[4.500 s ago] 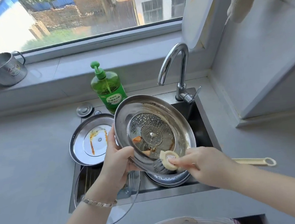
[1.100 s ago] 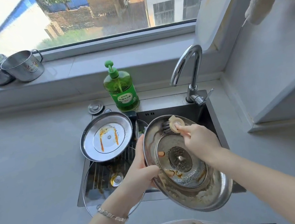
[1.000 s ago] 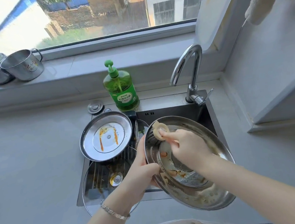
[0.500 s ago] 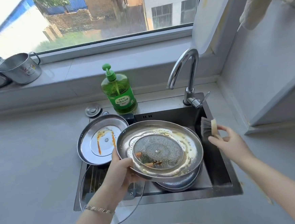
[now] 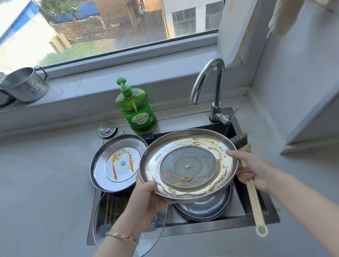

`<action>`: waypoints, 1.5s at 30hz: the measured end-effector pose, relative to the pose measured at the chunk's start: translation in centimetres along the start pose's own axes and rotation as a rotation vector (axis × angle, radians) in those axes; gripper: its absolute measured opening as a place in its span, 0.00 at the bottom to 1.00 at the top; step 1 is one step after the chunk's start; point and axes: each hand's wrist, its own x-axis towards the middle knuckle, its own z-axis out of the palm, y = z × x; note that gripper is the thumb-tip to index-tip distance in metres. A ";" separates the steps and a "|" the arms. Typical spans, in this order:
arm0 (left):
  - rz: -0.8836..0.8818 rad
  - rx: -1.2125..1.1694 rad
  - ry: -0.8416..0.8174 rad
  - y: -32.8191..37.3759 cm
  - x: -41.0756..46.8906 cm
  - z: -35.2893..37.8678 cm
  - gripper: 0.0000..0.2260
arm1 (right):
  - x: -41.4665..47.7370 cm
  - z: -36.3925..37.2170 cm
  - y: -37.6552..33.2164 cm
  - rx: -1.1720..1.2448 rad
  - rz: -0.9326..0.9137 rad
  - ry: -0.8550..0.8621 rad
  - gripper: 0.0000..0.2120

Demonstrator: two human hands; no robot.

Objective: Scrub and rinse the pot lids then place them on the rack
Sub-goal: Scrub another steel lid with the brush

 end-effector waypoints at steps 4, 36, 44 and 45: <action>-0.011 0.407 0.179 -0.3 0.5 0.6 0.36 | -0.1 0.1 -0.2 -0.154 -0.110 0.202 0.14; 0.555 0.756 0.028 0.3 -0.5 8.3 0.10 | -4.8 4.6 0.7 -1.340 -1.306 0.287 0.22; 0.589 0.792 0.013 0.4 -2.0 8.6 0.24 | -5.1 5.1 -0.5 -1.184 -1.141 0.319 0.14; 0.588 0.777 0.007 0.6 -1.9 8.5 0.24 | -5.7 5.7 0.6 -1.213 -1.193 0.254 0.19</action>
